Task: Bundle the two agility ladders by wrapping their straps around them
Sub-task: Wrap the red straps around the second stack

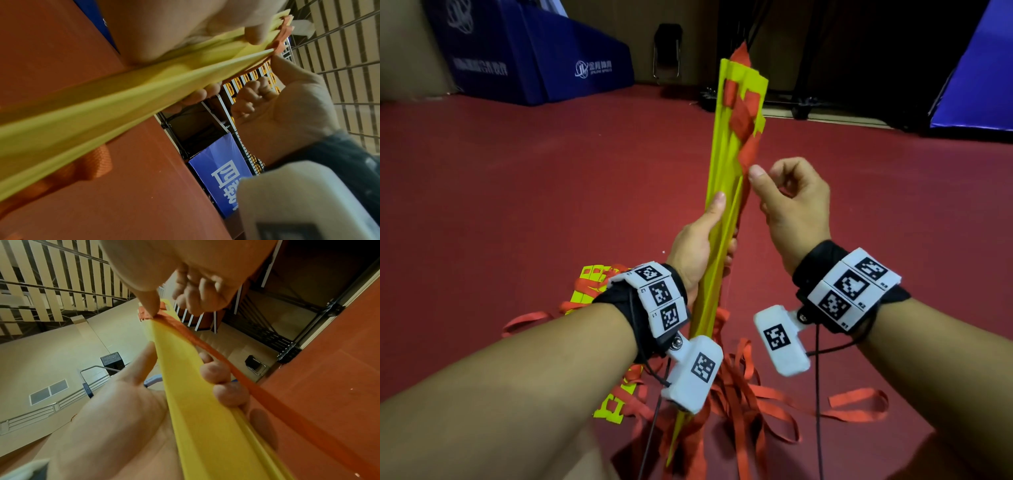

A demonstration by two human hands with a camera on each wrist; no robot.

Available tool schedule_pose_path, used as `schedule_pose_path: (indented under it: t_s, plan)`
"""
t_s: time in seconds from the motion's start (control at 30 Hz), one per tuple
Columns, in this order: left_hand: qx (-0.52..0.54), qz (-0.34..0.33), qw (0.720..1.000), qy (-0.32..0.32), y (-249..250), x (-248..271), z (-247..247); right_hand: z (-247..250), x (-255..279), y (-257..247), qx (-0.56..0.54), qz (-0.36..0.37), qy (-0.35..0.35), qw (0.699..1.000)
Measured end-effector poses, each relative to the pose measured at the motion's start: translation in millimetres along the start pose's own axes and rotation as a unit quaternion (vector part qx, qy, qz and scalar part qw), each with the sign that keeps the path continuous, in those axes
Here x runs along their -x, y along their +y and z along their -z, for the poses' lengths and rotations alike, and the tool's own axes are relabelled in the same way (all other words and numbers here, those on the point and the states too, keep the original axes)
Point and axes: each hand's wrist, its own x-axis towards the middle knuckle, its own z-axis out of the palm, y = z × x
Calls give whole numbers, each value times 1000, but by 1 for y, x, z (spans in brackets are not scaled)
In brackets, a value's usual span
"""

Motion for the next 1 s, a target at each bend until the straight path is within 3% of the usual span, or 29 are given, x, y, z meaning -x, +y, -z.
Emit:
schedule_pose_path:
  t_s: [0.1, 0.17, 0.23, 0.4, 0.63, 0.83, 1.0]
  plan:
    - [10, 7, 1000, -24, 1, 3, -1, -1, -3, -2, 14, -24, -48, 998]
    - [8, 9, 999, -39, 1, 4, 0, -1, -1, -5, -6, -17, -110, 994]
    - [4, 7, 999, -45, -1, 4, 2, -1, 1, -6, 22, 1, -128, 992]
    - [-24, 1, 999, -27, -5, 1, 2, -1, 2, -12, 198, 56, -83, 975]
    - [-77, 14, 996, -38, -5, 8, -2, 3, -10, -16, 164, 55, -11, 985]
    - [-25, 1, 998, -65, -2, 11, -8, 4, -9, -11, 154, 39, -16, 987]
    - [61, -39, 997, -28, 5, 9, -13, -8, 3, -5, 158, 38, -90, 983]
